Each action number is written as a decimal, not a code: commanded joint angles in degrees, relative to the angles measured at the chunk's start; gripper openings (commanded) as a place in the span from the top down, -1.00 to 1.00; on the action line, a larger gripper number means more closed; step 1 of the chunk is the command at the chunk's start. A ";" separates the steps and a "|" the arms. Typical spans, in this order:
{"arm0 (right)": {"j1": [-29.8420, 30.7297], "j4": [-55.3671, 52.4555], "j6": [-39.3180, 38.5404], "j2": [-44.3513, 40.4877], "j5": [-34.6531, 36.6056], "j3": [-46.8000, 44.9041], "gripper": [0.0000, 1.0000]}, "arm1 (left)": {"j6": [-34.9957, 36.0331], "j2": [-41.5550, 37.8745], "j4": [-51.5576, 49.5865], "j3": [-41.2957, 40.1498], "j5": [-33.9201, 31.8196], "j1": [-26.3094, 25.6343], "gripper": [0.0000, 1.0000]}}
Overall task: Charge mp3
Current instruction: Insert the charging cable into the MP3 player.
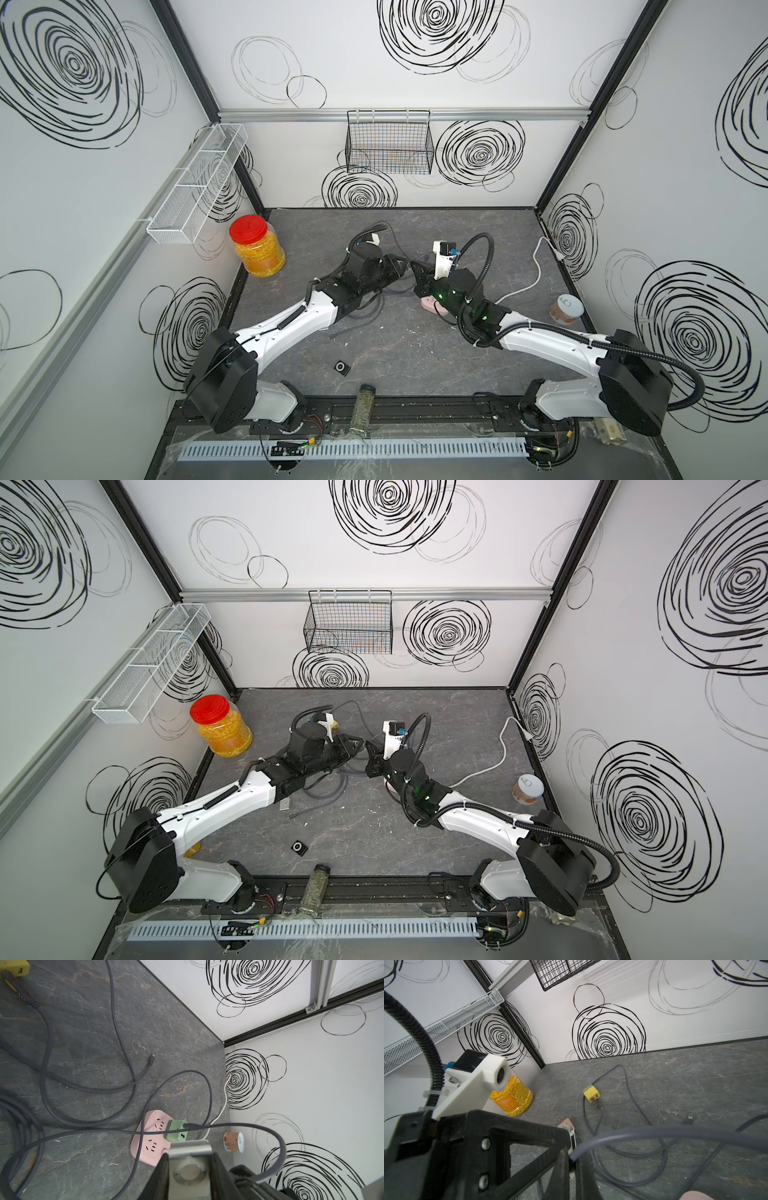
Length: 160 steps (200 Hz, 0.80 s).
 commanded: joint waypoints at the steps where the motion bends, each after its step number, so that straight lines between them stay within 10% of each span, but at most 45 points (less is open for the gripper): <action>1: 2.62 -7.59 -0.06 0.85 -11.55 0.84 0.70 | 2.68 -1.04 13.48 5.63 3.67 -3.92 0.46; 160: 1.72 -21.60 2.74 -19.34 -11.30 -0.42 -0.52 | 7.90 1.60 7.51 5.51 -3.13 -0.61 0.48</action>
